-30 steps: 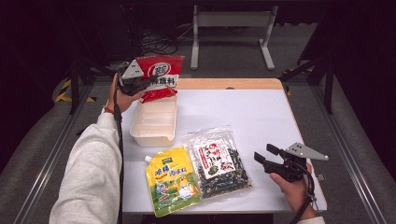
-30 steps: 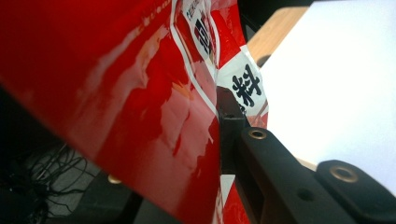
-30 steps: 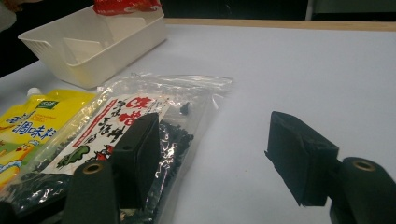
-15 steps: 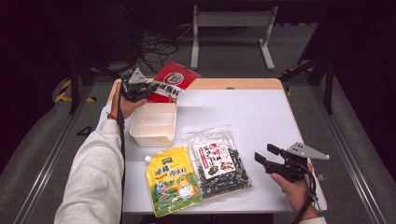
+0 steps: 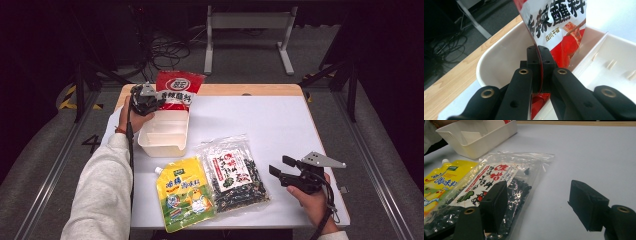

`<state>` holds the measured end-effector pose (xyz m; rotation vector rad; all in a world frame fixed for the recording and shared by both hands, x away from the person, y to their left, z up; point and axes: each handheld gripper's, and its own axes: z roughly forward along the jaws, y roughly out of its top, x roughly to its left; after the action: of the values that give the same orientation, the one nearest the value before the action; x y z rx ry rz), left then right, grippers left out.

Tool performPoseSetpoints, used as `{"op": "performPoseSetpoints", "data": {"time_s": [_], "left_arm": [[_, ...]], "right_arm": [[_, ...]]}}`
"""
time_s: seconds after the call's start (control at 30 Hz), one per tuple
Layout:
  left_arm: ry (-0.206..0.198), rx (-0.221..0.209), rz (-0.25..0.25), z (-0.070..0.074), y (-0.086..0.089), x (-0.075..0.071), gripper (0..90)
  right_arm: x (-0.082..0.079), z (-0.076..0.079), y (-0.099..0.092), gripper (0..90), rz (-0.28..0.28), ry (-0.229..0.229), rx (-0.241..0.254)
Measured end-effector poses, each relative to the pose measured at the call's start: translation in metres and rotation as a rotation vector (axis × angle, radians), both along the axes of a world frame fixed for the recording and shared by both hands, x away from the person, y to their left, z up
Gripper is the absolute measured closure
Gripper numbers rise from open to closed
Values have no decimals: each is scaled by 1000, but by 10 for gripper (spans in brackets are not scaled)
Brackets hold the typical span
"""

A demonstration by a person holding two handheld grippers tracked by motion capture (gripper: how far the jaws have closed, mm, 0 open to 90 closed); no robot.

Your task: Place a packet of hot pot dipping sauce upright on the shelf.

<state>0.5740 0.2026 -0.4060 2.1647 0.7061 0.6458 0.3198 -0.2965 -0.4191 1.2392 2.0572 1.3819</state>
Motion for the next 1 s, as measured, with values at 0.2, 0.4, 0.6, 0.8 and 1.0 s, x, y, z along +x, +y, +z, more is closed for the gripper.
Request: {"op": "performPoseSetpoints", "data": {"time_s": [0.2,0.4,0.6,0.8,1.0], "left_arm": [[-3,-110,28,3,9,-4,830],[-28,-187,48,11,20,-21,793],[-79,-246,42,23,34,-51,764],[-97,-282,15,28,39,-77,744],[-102,-273,-1,25,40,-98,650]], "right_arm": [[2,0,-1,313,-3,6,-10],[4,0,-4,316,-5,0,-36],[9,-4,-7,322,-8,7,-85],[16,-10,-8,324,-4,31,-121],[22,-13,-10,328,0,45,-134]]}}
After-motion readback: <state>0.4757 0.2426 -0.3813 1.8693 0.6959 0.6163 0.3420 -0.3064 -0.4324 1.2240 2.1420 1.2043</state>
